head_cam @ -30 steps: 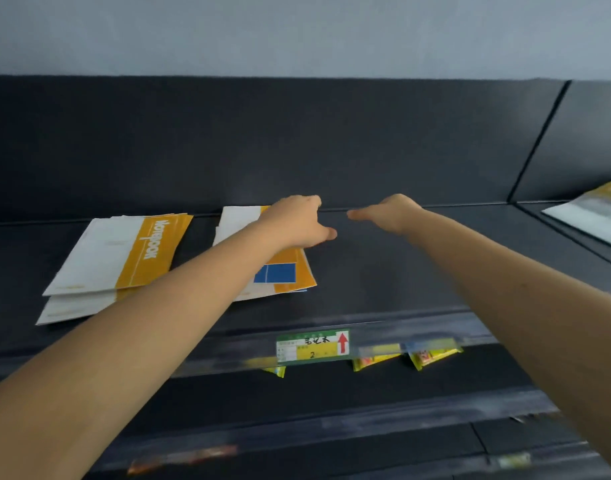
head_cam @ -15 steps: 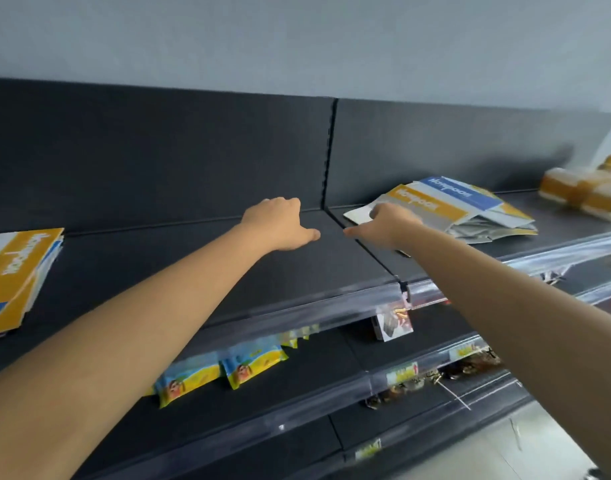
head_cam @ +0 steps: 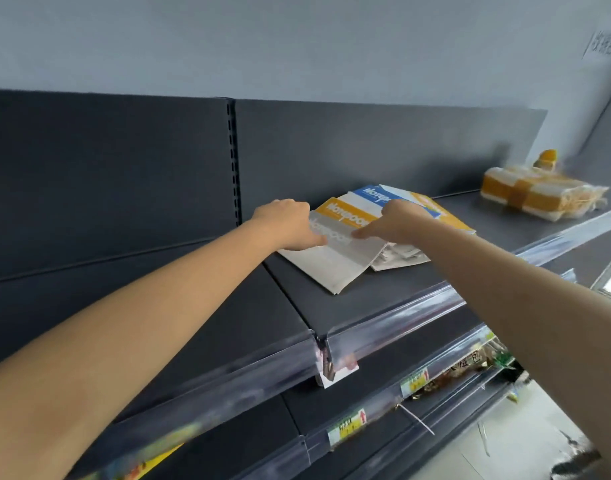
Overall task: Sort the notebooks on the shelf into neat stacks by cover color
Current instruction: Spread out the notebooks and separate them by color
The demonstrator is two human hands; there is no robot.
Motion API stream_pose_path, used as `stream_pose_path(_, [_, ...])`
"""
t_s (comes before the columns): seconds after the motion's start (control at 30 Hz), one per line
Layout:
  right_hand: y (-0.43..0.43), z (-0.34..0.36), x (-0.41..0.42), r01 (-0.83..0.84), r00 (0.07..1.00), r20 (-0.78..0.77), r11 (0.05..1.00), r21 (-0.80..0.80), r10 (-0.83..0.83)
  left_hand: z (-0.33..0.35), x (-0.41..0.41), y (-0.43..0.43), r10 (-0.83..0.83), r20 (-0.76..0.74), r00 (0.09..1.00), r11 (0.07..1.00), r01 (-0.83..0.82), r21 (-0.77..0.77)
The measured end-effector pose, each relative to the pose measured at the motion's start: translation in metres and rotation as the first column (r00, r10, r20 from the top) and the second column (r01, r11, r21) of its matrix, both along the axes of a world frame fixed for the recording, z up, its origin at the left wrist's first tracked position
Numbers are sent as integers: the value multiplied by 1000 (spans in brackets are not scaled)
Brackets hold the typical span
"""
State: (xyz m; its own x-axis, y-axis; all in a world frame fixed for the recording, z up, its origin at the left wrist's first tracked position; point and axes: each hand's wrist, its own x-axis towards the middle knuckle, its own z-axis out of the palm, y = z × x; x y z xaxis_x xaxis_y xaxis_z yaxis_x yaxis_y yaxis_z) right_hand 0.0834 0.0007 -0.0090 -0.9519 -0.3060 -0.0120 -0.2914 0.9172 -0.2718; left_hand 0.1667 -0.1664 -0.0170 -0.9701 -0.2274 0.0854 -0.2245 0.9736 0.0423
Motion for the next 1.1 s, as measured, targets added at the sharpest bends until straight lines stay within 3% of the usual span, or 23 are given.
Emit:
stream_pose_path(0.23, [-8,5,-61,21,998,55,999,35,-22,5,-75,1,-43,-3,999,999,43,2])
stream_pose_path(0.5, [2,-3,-131,84,987,138,996,-39,-78,-1,-120,-4,-8,201,980,995,-13,102])
stream_pose_path(0.63, [0,-1,-153,-69,963,254,995,-72,86,-7,-128,-5,35,341,939,972,-111,206])
stream_pose_path(0.73, [-9,1,-153,-262,916,322,965,27,240,-12,-126,0,119,400,909,948,-224,226])
stream_pose_path(0.87, [-26,-8,-145,-364,931,119,900,239,345,-19,-119,8,280,433,857,901,-390,189])
stream_pose_path(0.93, [-30,-9,-140,-404,914,99,862,308,393,-18,-111,12,368,468,803,847,-498,189])
stream_pose_path(1.1, [-30,-9,-121,-503,860,81,810,301,504,-22,-97,19,503,416,758,728,-631,268])
